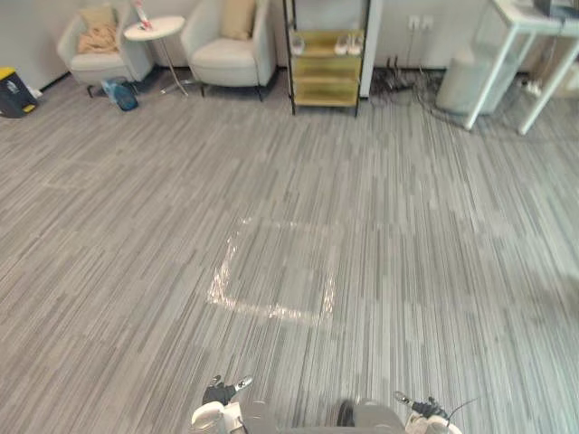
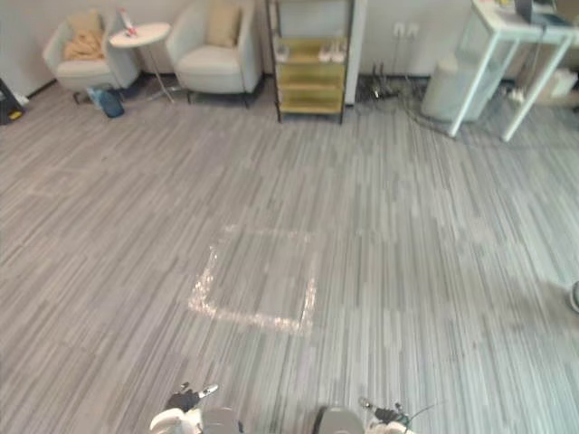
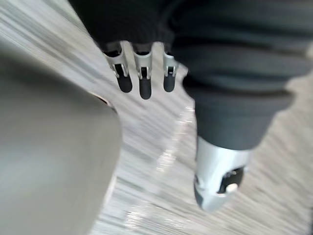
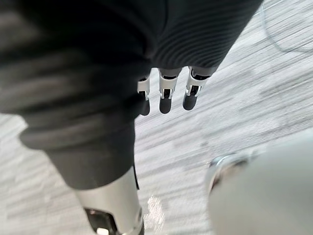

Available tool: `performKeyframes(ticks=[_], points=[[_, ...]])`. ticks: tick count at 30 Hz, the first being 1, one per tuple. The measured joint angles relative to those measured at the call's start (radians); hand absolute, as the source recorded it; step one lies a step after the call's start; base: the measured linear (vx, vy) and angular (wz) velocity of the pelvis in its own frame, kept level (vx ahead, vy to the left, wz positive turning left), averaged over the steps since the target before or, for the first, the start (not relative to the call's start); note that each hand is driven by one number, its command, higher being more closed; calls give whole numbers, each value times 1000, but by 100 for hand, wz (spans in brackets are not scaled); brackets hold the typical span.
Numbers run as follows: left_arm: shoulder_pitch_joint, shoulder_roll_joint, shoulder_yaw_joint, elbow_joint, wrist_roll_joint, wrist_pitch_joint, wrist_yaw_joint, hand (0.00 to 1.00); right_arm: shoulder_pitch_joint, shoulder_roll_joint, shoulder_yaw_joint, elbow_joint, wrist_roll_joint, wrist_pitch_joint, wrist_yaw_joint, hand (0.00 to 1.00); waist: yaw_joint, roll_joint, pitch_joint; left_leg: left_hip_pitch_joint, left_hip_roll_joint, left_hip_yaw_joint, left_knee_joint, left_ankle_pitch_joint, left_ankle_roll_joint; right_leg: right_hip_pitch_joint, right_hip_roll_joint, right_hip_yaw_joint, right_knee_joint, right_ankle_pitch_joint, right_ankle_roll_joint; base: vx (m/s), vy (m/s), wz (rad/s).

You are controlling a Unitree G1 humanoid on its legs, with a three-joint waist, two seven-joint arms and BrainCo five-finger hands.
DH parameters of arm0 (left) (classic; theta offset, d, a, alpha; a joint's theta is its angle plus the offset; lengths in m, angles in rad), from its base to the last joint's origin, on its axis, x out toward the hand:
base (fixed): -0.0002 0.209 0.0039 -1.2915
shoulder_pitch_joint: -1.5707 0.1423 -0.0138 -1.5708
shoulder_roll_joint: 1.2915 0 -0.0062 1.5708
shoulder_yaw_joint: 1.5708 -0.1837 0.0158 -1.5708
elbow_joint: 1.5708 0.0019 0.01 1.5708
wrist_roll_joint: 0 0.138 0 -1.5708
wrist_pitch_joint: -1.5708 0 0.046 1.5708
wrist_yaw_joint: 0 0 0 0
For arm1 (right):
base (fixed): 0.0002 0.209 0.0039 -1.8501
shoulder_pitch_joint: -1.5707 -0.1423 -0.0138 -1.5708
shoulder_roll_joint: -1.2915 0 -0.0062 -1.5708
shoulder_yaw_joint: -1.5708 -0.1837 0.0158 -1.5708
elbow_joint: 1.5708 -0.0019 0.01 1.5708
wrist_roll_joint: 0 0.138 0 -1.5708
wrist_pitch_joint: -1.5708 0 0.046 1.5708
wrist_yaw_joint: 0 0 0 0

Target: Pick up cushions and gather them together orderly.

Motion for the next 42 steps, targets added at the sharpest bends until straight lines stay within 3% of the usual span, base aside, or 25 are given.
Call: performKeyframes(ticks=[3, 4, 5, 6, 8, 10, 11, 12, 14, 16, 17, 18, 19, 20, 21, 23, 26, 28, 29, 31, 35, 36, 37, 40, 42], points=[[-4, -2, -3, 0, 1, -2, 2, 0, -4, 3, 1, 1, -2, 0, 0, 0, 15, 0, -2, -1, -63, 2, -430, 95, -25, 101, -3, -2, -93, -27, 46, 564, 129, -11], [-11, 0, -6, 1, 1, -2, 2, 0, -6, 2, 2, 2, -3, 0, 0, 0, 30, -9, -7, -3, -86, -16, -461, 204, -10, 135, -8, 12, -116, -41, 70, 587, 228, -30], [-12, 7, -6, 2, 1, -1, 2, 0, -8, 5, 3, 2, -5, 0, -1, 0, 33, -26, -14, -2, -104, -20, -462, 249, 19, 155, -19, 22, -129, -45, 81, 670, 236, -15], [-19, 31, -7, 6, 1, 1, 3, 0, -9, 23, 9, 4, -8, 0, 0, 0, 25, -58, -28, -1, -138, -14, -435, 227, 72, 165, -59, 30, -131, -33, 106, 675, 241, 6], [-30, 38, -11, 14, 1, 3, 1, 0, -8, 34, 9, 4, -11, 0, 4, 0, 23, -73, -30, -3, -142, -17, -353, 171, 107, 153, -79, 65, -46, 39, 170, 624, 268, 16], [-35, 63, -65, 57, 1, 5, -9, 0, 2, 35, -4, 11, -11, -1, 7, 0, 10, -72, -31, 124, -172, -34, -399, 102, 110, 15, -127, 107, 375, 189, 201, 544, 255, 31], [-37, 68, -80, 67, 1, 8, -12, 0, 3, 34, -3, 14, -11, -1, 8, 0, 6, -69, -29, 163, -179, -42, -425, 82, 104, -27, -140, 118, 482, 229, 201, 541, 207, 40], [-39, 78, -98, 81, 2, 12, -14, 0, 3, 36, 3, 20, -11, 1, 9, 0, -2, -73, -21, 240, -202, -52, -470, 68, 102, -101, -176, 117, 652, 190, 190, 619, 170, 30], [-45, 69, -97, 81, 2, 19, -13, 0, 9, 30, 8, -3, -13, -1, 11, 0, -14, -62, -7, 353, -208, -73, -523, 55, 121, -187, -169, 102, 742, 110, 135, 518, 91, 26], [-51, 56, -100, 96, 2, 22, -16, 0, 13, 26, -3, -21, -11, -16, 16, 0, -39, -50, 1, 466, -197, -101, -579, 40, 114, -284, -130, 49, 606, 16, 91, 463, -24, 54], [-55, 53, -102, 97, 2, 22, -17, 0, 15, 26, -4, -26, -11, -16, 17, 0, -40, -52, 2, 479, -196, -102, -586, 40, 114, -297, -128, 35, 564, 12, 85, 421, -90, 52], [-58, 44, -101, 96, 3, 21, -17, 0, 18, 26, -6, -31, -11, -19, 17, 0, -41, -51, 3, 504, -193, -103, -601, 34, 109, -317, -120, 6, 460, 19, 74, 424, -139, 60], [-58, 25, -89, 87, 4, 20, -18, 0, 17, 27, -12, -41, -11, -20, 18, 0, -44, -47, 3, 539, -175, -105, -609, -23, 73, -344, -98, -19, 255, 84, 52, 436, -163, 65], [-59, 23, -87, 85, 4, 19, -19, 0, 17, 27, -15, -39, -12, -20, 17, 0, -44, -48, 3, 549, -171, -106, -611, -48, 49, -352, -89, -19, 202, 110, 50, 492, -204, 65], [-59, 28, -84, 76, 8, 15, -24, 0, 14, 31, -21, -31, -11, -16, 18, 0, -43, -69, 10, 590, -180, -120, -619, -80, 10, -360, -81, 13, 129, 244, 7, 531, -215, 28], [-44, -3, -82, 92, 12, 15, -31, 0, 8, 5, -21, -37, -12, -19, 17, 0, -36, -7, -12, 608, -139, -136, -604, -77, 11, -352, -44, 3, 179, 168, -16, 499, -192, 6], [-49, -31, -82, 95, 23, 15, -40, 0, 6, 8, -59, -39, -8, -19, 17, 0, -48, 35, -15, 546, -81, -183, -377, -62, -12, -293, -30, -42, 223, 59, -30, 446, -207, 24], [-59, -40, -79, 86, 22, 15, -43, 0, 17, 10, -37, -39, -7, -18, 15, 0, -57, 30, -10, 372, -22, -237, 14, 40, -121, -194, -18, -73, 179, 24, -39, 444, -205, 56], [-61, -41, -84, 63, 21, 15, -49, 0, 17, 8, -16, -38, -5, -18, 16, 0, -50, 30, -9, 278, 15, -229, 186, 38, -115, -137, 1, -81, 138, 20, -49, 374, -110, 24], [-57, -37, -81, 35, 20, 11, -48, 0, 16, 13, 1, -36, 1, -17, 16, 0, -35, 14, -3, 181, 29, -183, 246, 10, -75, -63, 10, -82, 80, 22, -52, 353, -48, -21], [-58, -41, -86, 15, 10, 7, -43, 0, 13, 29, 0, -39, 2, -18, 9, 0, -24, 3, -2, 135, -12, -152, -109, -4, -24, 22, 7, -39, 16, 23, -37, 322, 52, -46], [-59, -41, -87, 18, 11, 8, -42, 0, 13, 28, 0, -41, 2, -18, 8, 0, -25, 8, -5, 137, -40, -186, -277, 55, -1, 35, 10, -18, 22, 15, -18, 343, 183, -63], [-58, -40, -87, 23, 11, 8, -41, 0, 12, 24, 0, -36, 0, -16, 7, 0, -20, 8, -16, 154, -66, -238, -362, 122, -58, 32, 15, 21, 33, -1, 11, 402, 205, -56], [-53, -2, -87, 45, 10, 10, -36, 0, 42, 64, 1, -36, -1, -8, 9, 0, -24, -55, -53, 223, -118, -193, -463, 127, -51, 42, -36, 64, 0, 9, 34, 273, 169, -24], [-53, 5, -87, 63, 11, 11, -36, 0, 52, 77, 1, -36, -3, -7, 9, 0, -25, -71, -64, 259, -142, -182, -509, 132, -42, 73, -55, 68, -28, 24, 56, 172, 99, -11]])
